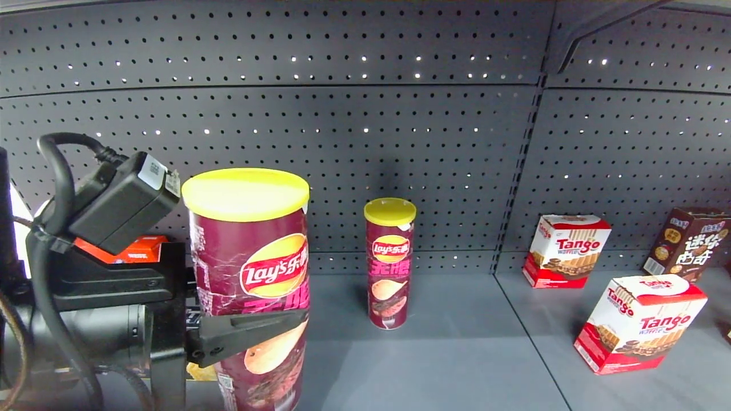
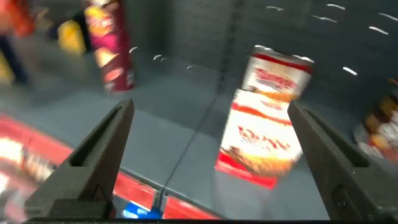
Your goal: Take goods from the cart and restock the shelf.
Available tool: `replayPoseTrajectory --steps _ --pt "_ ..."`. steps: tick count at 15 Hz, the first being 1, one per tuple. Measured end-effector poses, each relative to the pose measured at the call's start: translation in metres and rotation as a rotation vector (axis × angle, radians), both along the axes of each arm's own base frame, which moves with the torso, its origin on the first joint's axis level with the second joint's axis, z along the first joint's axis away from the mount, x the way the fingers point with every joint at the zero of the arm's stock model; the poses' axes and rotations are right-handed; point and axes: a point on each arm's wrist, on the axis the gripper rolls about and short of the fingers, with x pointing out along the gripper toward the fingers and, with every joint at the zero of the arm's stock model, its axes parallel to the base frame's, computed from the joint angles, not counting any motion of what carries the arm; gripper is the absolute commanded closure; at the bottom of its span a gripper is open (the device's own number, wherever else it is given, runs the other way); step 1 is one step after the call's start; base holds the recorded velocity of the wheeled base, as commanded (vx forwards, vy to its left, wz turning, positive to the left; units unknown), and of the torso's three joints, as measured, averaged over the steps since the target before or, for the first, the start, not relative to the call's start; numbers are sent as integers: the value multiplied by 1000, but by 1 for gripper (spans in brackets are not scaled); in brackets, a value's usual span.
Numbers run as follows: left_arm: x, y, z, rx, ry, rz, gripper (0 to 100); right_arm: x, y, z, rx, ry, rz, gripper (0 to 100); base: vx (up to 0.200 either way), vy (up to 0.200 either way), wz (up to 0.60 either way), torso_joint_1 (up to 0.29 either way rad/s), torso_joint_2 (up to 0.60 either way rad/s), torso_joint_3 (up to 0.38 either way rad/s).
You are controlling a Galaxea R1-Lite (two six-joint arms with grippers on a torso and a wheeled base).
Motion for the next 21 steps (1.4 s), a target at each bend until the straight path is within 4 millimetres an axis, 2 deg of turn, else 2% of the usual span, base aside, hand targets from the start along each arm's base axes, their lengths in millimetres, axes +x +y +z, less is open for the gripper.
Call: replayPoseTrajectory --steps 3,6,9,12,16,19,21 --pt "0 -1 0 1 3 -6 100 31 20 11 -64 76 158 0 0 0 0 0 0 0" --pt "0 -1 1 -2 -1 -2 100 61 47 24 -95 128 278 0 0 0 0 0 0 0" --pt "1 0 0 -2 5 -1 100 100 79 30 -98 123 363 0 0 0 0 0 0 0" --pt "0 -1 -1 -6 11 -17 100 139 110 21 -97 123 445 0 0 0 0 0 0 0" --pt "1 -1 -1 -5 13 -17 100 173 139 -1 -108 193 544 0 0 0 0 0 0 0" --pt "1 -1 -1 -6 13 -16 100 193 154 -16 -92 197 614 0 0 0 0 0 0 0" --pt "1 -1 0 -8 9 -16 100 203 156 -25 -93 224 622 0 0 0 0 0 0 0"
